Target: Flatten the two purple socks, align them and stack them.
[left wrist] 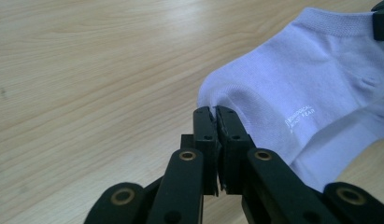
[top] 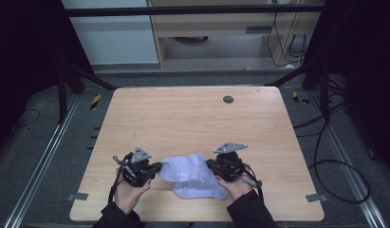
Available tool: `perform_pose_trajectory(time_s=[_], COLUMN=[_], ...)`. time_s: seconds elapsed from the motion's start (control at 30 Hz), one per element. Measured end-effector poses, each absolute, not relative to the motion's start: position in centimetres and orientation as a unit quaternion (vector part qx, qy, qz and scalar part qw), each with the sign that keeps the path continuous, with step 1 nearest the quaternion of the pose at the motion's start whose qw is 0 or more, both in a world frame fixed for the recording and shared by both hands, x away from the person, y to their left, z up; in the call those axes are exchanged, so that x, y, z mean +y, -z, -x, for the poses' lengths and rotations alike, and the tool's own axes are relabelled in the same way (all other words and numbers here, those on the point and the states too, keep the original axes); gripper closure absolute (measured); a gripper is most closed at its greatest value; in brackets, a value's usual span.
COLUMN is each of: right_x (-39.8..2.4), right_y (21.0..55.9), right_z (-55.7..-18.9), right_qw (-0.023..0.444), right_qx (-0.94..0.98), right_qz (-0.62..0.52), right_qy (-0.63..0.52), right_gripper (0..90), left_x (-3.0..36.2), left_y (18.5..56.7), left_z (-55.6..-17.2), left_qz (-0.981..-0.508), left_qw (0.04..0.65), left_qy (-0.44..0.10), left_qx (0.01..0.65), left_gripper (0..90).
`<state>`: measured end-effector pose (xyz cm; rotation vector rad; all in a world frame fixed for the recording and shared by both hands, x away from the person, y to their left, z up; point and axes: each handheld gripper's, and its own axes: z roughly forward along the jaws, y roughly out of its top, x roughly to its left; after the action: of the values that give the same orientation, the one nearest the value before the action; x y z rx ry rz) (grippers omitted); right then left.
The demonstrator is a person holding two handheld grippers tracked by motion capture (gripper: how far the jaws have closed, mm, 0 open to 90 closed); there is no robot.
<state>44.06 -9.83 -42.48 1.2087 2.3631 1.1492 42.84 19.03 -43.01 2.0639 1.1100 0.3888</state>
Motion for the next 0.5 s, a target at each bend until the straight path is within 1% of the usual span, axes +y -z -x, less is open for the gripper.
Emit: perform_pose_trajectory(time_s=[0.27, 0.5], right_x=[-11.5, -12.8], right_y=[43.3, 44.0], right_z=[-42.5, -41.5], right_qw=[0.121, 0.118], right_qx=[0.813, 0.811], right_qz=[-0.419, -0.423], right_qy=[-0.386, -0.386], right_gripper=[87.0, 87.0], left_x=[17.1, 16.3], left_y=[43.8, 44.5], left_z=[-42.1, -41.7], left_qz=[-0.823, -0.832], left_qw=[0.362, 0.351], left_qy=[-0.14, -0.129], left_qx=[0.416, 0.409], left_gripper=[87.0, 87.0])
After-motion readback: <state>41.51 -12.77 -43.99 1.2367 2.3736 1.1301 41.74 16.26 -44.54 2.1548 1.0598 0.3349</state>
